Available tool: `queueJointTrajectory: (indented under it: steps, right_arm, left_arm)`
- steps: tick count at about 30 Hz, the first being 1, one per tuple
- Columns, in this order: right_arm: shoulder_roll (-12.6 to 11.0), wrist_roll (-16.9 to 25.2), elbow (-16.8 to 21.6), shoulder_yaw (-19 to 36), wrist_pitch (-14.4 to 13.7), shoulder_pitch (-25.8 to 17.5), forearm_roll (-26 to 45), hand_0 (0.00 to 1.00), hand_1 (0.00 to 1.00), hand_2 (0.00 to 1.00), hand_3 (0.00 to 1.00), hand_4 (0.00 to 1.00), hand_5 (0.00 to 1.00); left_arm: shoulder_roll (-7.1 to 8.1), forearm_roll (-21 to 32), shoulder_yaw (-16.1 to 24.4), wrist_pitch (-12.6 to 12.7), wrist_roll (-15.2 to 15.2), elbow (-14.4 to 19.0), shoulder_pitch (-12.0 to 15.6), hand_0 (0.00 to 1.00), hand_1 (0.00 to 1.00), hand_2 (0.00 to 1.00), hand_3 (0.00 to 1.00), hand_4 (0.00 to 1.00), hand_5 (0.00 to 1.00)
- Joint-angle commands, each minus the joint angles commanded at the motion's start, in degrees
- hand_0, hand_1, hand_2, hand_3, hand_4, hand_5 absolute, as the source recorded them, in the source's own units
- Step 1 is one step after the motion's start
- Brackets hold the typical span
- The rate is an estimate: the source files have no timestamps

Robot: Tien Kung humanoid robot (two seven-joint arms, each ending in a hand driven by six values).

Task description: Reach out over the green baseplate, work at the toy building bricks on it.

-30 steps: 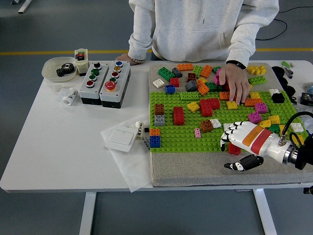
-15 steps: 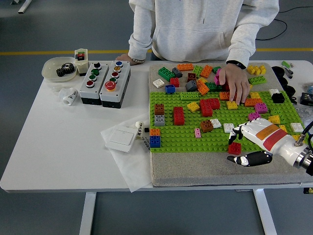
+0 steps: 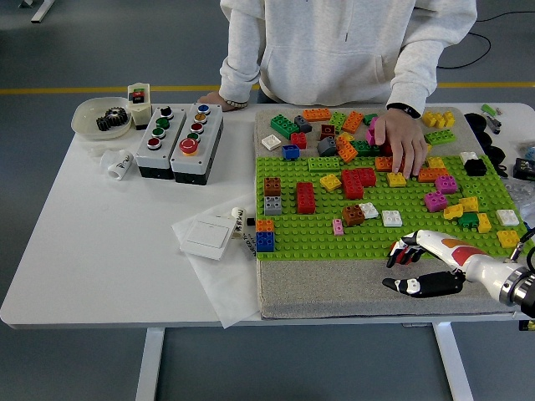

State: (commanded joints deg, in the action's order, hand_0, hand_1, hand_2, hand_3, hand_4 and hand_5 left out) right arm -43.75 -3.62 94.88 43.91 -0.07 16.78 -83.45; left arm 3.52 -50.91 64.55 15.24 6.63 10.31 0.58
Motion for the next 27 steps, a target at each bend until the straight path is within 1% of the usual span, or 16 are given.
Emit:
queueJointTrajectory:
  steps: [1,2,8,11,13,14,25,27]
  right_arm:
    - [0.0,-0.31,0.12,0.0,0.2,-0.1,0.56,0.63,0.634,0.704,0.547,0.832,0.531]
    - [0.0,-0.44,0.17,0.01,0.28,-0.14,0.78,0.656,0.649,0.714,0.548,0.831,0.542]
    - [-0.14,-0.88,0.89,0.4,0.6,-0.63,1.54,0.656,0.655,0.716,0.549,0.832,0.545]
    - [0.08,-0.77,0.31,0.13,0.39,-0.44,1.51,0.656,0.655,0.716,0.549,0.832,0.545]
    - [0.54,-0.83,-0.87,-0.07,0.42,-0.35,1.49,0.656,0.655,0.716,0.549,0.832,0.545]
    - [0.61,-0.84,-1.09,-0.12,0.43,-0.34,1.53,0.666,0.658,0.714,0.55,0.833,0.55]
    - [1.2,-0.57,-2.99,-0.67,0.42,-0.35,1.59,0.667,0.658,0.714,0.55,0.833,0.547]
    - [1.24,-0.55,-3.31,-0.89,0.49,-0.27,1.63,0.661,0.657,0.714,0.551,0.832,0.559]
  left_arm:
    - [0.02,0.14,-0.15,-0.02,-0.02,0.0,-0.04,0.782,0.815,0.865,0.763,0.78,0.693]
    - [0.03,0.2,-0.21,-0.02,-0.03,0.0,-0.05,0.782,0.813,0.864,0.764,0.781,0.693]
    - [0.04,0.44,-0.42,-0.03,-0.09,0.0,-0.25,0.782,0.813,0.864,0.763,0.781,0.693]
    - [0.05,0.59,-0.57,-0.04,-0.11,0.0,-0.29,0.782,0.813,0.864,0.763,0.781,0.693]
    - [0.03,0.73,-0.73,-0.02,-0.12,0.0,-0.41,0.782,0.813,0.864,0.763,0.781,0.693]
    - [0.03,0.78,-0.77,-0.02,-0.13,0.0,-0.43,0.782,0.813,0.863,0.764,0.78,0.693]
    - [0.04,1.43,-1.31,-0.01,-0.28,0.0,-0.59,0.782,0.813,0.864,0.763,0.78,0.693]
    - [0.05,1.58,-1.45,0.0,-0.28,0.0,-0.62,0.782,0.813,0.863,0.764,0.78,0.695]
